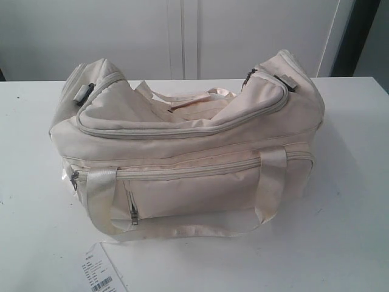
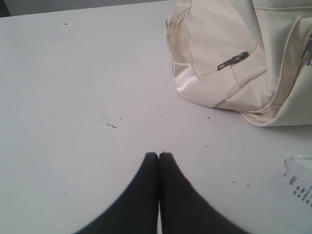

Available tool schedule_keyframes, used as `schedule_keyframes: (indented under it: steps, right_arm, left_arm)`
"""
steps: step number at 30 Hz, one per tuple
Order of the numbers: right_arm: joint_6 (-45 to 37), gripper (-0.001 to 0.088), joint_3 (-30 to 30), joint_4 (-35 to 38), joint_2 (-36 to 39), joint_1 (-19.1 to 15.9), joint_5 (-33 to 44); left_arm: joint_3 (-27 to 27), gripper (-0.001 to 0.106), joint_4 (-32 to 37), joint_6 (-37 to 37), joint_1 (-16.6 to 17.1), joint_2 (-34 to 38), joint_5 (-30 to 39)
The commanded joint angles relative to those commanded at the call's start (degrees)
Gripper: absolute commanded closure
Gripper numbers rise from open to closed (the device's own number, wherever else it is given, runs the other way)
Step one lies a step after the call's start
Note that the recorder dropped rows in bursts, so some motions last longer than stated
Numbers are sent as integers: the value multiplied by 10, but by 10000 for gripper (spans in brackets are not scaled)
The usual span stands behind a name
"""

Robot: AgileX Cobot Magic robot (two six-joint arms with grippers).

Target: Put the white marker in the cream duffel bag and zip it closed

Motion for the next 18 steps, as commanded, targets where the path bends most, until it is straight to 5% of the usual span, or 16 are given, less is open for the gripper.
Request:
schedule_keyframes:
  steps: [18]
  right_arm:
    - [4,868,86,0,-48,0,-6]
  left_arm:
    - [0,1053,0,0,0,0,0]
